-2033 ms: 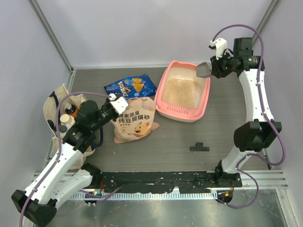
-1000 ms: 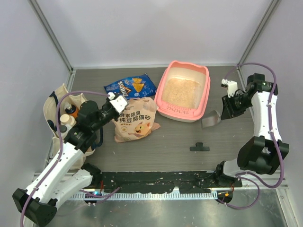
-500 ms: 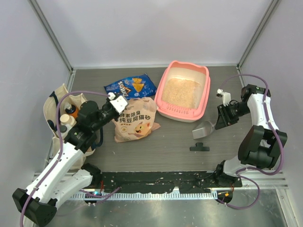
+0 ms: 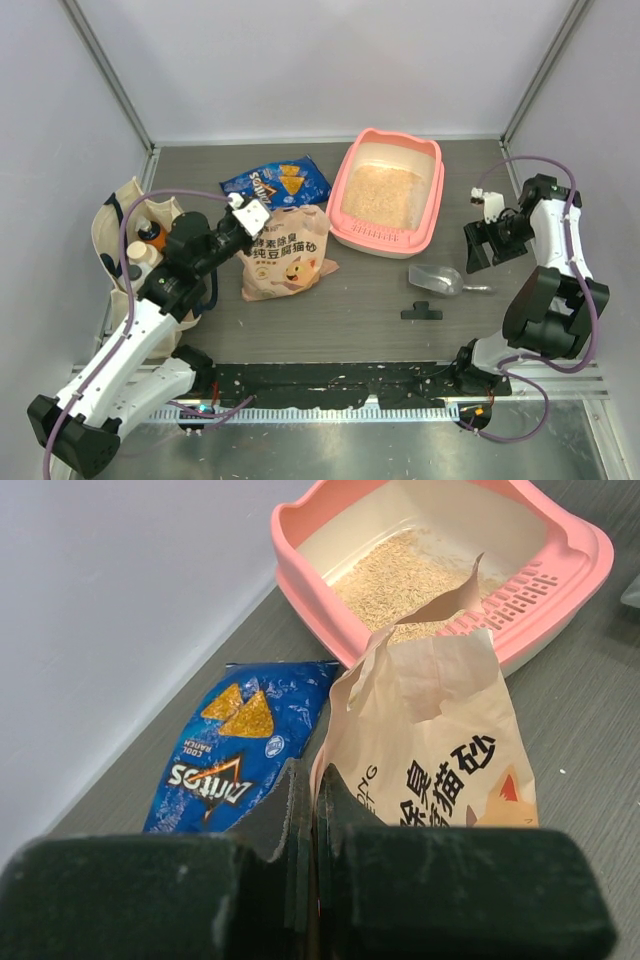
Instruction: Fill the litter box with clean litter
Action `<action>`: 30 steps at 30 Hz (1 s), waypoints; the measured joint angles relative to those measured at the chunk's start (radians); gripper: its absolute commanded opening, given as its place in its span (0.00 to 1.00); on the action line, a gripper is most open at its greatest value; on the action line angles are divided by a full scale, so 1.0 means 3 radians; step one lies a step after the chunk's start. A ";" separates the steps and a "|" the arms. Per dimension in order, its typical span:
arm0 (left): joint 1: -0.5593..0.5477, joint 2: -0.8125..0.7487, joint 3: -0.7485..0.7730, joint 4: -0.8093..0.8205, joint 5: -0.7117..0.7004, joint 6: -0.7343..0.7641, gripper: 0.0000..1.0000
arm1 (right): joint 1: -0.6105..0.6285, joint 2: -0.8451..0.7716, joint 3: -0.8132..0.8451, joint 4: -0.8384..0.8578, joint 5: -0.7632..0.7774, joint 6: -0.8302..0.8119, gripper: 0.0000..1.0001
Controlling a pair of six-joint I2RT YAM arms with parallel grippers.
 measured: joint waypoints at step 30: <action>0.0045 0.0104 0.0278 -0.0408 0.0206 -0.0177 0.00 | 0.2209 -0.0593 -0.0777 0.2738 -0.1478 0.1058 0.86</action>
